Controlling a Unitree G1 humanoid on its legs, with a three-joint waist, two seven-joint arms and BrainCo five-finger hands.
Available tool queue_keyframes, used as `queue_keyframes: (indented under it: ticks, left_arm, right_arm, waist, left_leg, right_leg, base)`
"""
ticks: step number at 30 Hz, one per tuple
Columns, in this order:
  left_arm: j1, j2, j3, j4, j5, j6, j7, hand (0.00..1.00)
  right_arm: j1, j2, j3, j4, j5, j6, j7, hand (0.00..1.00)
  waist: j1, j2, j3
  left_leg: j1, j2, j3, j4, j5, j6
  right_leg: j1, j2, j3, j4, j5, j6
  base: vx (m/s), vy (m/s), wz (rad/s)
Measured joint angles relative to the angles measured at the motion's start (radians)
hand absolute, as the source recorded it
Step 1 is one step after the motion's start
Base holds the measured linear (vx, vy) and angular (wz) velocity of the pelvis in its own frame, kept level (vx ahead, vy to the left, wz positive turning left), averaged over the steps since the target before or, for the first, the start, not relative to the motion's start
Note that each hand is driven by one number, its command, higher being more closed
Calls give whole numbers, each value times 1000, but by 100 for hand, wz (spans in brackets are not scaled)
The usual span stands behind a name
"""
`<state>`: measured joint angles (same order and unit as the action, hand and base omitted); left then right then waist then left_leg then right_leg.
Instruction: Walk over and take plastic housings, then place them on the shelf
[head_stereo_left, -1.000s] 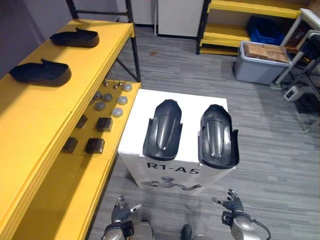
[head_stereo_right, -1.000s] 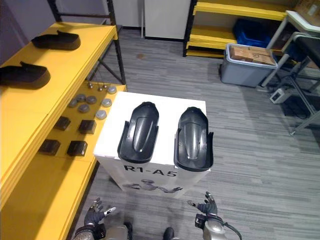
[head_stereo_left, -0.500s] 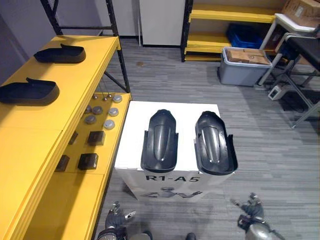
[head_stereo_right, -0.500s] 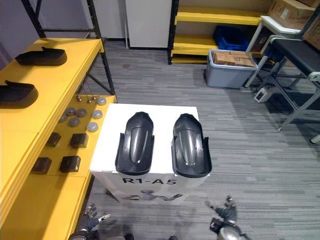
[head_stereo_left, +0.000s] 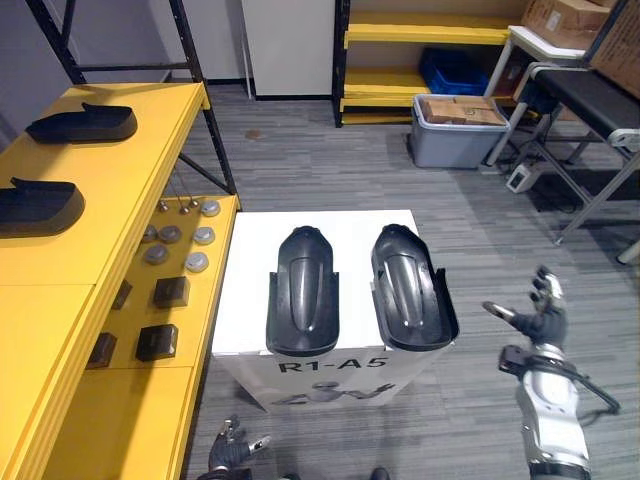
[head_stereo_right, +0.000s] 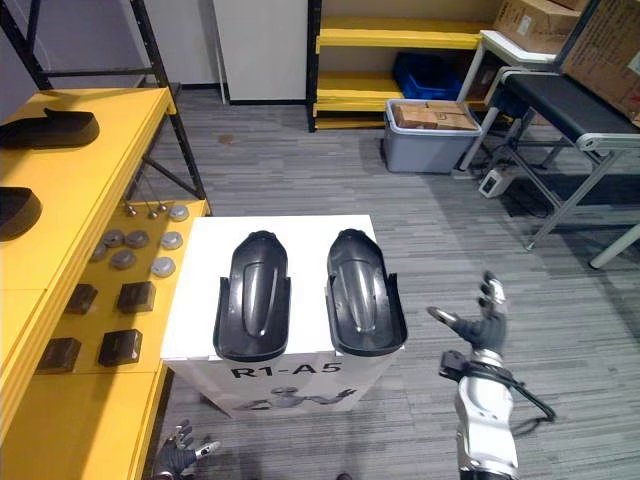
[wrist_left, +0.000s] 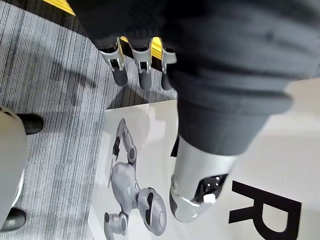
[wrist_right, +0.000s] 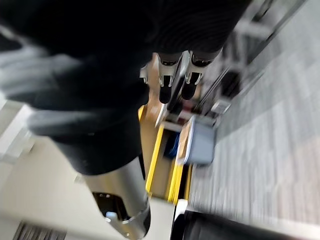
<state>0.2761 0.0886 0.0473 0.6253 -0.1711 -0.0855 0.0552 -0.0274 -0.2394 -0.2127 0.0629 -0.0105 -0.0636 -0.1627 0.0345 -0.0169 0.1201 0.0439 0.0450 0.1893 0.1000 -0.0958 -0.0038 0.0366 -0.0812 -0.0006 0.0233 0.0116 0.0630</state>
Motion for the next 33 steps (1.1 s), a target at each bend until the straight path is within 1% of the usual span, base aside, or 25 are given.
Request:
queue_keyframes:
  ticks: [1, 4, 8, 9, 10, 12, 16, 20, 22, 24, 26, 27, 31, 33]
  left_arm:
    - [1, -3, -2, -1, 0, 0, -2, 0]
    - [3, -3, -15, -1, 3, 0, -3, 0]
    - [8, -3, -17, 0, 13, 0, -2, 0]
    - [11, -4, -17, 0, 19, 0, -3, 0]
    - [11, -5, -17, 0, 20, 0, -3, 0]
    - [12, -5, -19, 0, 20, 0, -2, 0]
    - [15, -6, -19, 0, 20, 1, -1, 0]
    - [15, -12, -19, -1, 20, 1, 3, 0]
    - [15, -16, -19, -1, 20, 2, 3, 0]
    - [17, -19, -23, -4, 20, 3, 2, 0]
    - [21, -19, -27, -12, 19, 6, 0, 0]
    - [22, -19, -34, -17, 19, 10, -1, 0]
    - [22, -26, -35, -18, 19, 17, -2, 0]
    - [25, -26, -35, -17, 19, 22, -1, 0]
  right_arm:
    - [-9, 1, 15, 0, -21, 0, 4, 0]
    - [-15, 2, 32, 9, -60, 1, 6, 0]
    - [-33, 3, 54, 74, -120, 8, 5, 0]
    - [-42, 9, 65, 93, -162, 21, 5, 0]
    - [-44, 13, 65, 101, -176, 24, 4, 0]
    - [-55, 31, 64, 133, -247, 56, -8, 0]
    - [-60, 81, 53, 160, -319, 99, -48, 0]
    - [-60, 110, 46, 196, -341, 130, -79, 0]
    - [-61, 129, 19, 231, -339, 134, -84, 0]
    - [-64, 129, 15, 286, -332, 140, -83, 0]
    - [-69, 129, 15, 302, -308, 141, -80, 0]
    - [-84, 129, 13, 322, -289, 141, -77, 100]
    - [-104, 130, 7, 353, -223, 139, -74, 100]
    - [-128, 136, -12, 392, -155, 129, -74, 100]
  waist:
    - [7, 0, 0]
    - [7, 0, 0]
    - [8, -1, 1]
    - [7, -1, 1]
    - [6, -1, 1]
    - [8, -1, 1]
    - [8, -1, 1]
    - [9, -1, 1]
    - [9, -1, 1]
    - [9, -2, 2]
    - [7, -1, 2]
    - [7, -1, 4]
    - [9, -2, 7]
    - [7, -3, 9]
  left_leg:
    - [0, -4, -4, -13, 11, 4]
    - [1, -15, -25, -40, 33, 7]
    - [11, -23, -36, -72, 55, 8]
    - [16, -25, -38, -86, 63, 9]
    - [16, -26, -42, -91, 67, 10]
    - [18, -27, -51, -107, 78, 9]
    - [23, -29, -61, -132, 94, 10]
    - [27, -29, -65, -139, 96, 10]
    - [31, -30, -65, -141, 96, 10]
    - [31, -31, -65, -144, 97, 10]
    - [33, -31, -65, -148, 99, 9]
    - [39, -31, -66, -151, 99, 9]
    - [56, -31, -65, -175, 106, 6]
    - [63, -32, -63, -186, 111, 7]
  right_leg:
    - [-1, -3, -9, -3, 3, 1]
    - [-1, -11, -25, -10, 7, 3]
    - [0, -15, -38, -11, 9, 3]
    - [1, -15, -40, -13, 10, 4]
    - [0, -16, -41, -13, 10, 4]
    - [0, -16, -48, -14, 10, 3]
    - [0, -16, -65, -18, 11, 3]
    - [4, -16, -68, -19, 11, 3]
    - [7, -16, -68, -20, 11, 3]
    - [8, -16, -69, -23, 11, 3]
    - [9, -16, -69, -28, 11, 4]
    - [16, -16, -70, -33, 12, 3]
    - [24, -15, -70, -35, 12, 4]
    - [25, -14, -70, -35, 11, 4]
  base:
    - [-31, -3, 9]
    - [-32, -3, 20]
    - [-20, -2, 10]
    - [-18, 0, 4]
    - [-20, 0, 10]
    - [-14, 1, 11]
    - [-3, 2, 8]
    - [1, 4, 2]
    - [0, 0, 0]
    - [0, 0, 0]
    - [0, 0, 0]
    - [0, 0, 0]
    - [0, 0, 0]
    - [0, 0, 0]
